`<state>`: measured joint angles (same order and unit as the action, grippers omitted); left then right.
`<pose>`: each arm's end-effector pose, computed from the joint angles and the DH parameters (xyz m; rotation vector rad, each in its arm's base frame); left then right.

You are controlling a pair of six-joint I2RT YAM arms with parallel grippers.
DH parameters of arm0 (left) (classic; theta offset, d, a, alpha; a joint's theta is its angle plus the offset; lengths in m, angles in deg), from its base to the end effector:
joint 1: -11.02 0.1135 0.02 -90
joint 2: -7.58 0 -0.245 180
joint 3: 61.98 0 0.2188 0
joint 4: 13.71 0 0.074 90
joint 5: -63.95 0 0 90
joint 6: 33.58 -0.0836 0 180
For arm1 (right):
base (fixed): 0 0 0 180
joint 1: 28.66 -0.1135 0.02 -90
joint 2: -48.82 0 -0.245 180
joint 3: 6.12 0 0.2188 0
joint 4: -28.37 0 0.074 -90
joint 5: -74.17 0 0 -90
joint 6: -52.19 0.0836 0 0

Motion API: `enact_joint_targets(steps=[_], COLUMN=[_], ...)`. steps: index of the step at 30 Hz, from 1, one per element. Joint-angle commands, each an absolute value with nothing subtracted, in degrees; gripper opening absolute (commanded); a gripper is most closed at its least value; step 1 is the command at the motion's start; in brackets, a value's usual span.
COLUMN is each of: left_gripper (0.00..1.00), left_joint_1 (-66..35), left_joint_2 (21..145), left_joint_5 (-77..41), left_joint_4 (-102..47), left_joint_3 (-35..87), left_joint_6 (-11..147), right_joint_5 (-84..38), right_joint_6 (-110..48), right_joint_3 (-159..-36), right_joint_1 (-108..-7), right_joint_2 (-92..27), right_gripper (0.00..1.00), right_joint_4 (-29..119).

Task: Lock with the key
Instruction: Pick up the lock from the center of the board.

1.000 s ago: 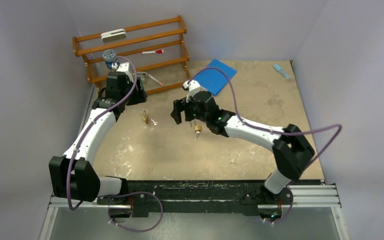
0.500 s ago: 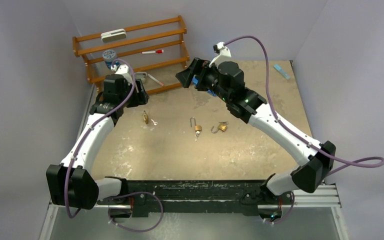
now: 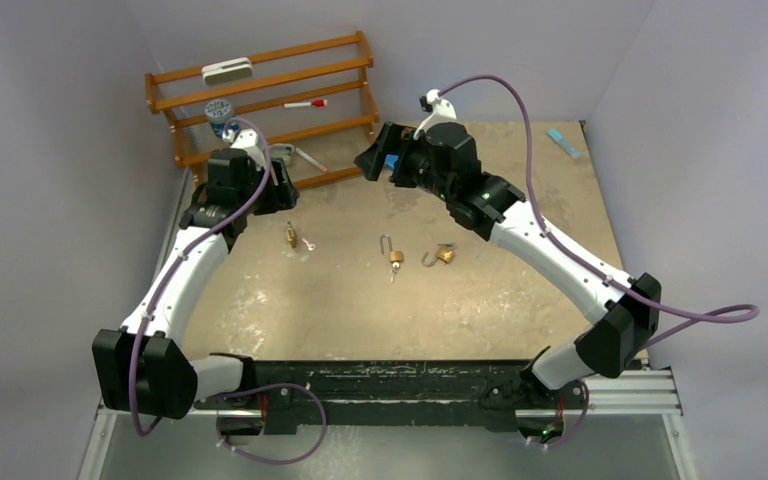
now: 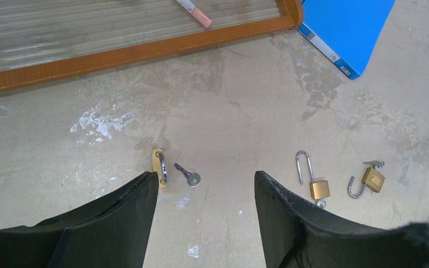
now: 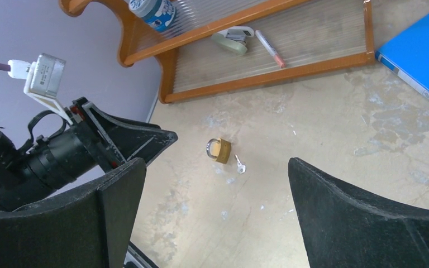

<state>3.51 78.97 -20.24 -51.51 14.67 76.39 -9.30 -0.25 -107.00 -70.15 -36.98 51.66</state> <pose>0.2886 -0.0466 0.2812 -0.1747 2.1535 -0.3877 0.2825 0.2372 0.3923 0.0272 1.8024 0.9131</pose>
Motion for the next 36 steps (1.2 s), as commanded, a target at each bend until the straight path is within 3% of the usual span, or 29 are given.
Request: enact_joint_targets(steps=[1, 15, 22, 26, 30, 36], left_gripper=[0.63, 0.63, 0.63, 0.63, 0.63, 0.63], left_joint_1=[4.0, 4.0, 4.0, 4.0, 3.9, 3.4], left_joint_2=[78.8, 77.7, 76.8, 75.2, 70.1, 61.6], left_joint_5=[-19.5, -21.3, -22.4, -24.1, -25.2, -29.6], left_joint_4=[-49.3, -49.4, -49.1, -48.4, -42.9, -33.8], left_joint_3=[14.9, 14.6, 14.3, 14.1, 10.2, 3.7], left_joint_6=[76.6, 76.1, 75.8, 74.3, 72.7, 71.4], right_joint_5=[-9.2, -10.2, -7.4, -3.1, 4.9, 7.6], right_joint_6=[0.4, 2.0, -3.6, -8.2, -11.9, -11.9], right_joint_3=[-107.0, -99.3, -100.0, -93.3, -86.9, -85.5], right_joint_1=[-69.8, -68.1, -67.9, -68.0, -68.1, -68.1], right_joint_2=[-34.6, -31.7, -34.7, -34.1, -33.4, -38.2], right_gripper=[0.99, 0.99, 0.99, 0.97, 0.97, 0.97], right_joint_4=[49.2, 40.6, 45.5, 48.0, 52.1, 56.3])
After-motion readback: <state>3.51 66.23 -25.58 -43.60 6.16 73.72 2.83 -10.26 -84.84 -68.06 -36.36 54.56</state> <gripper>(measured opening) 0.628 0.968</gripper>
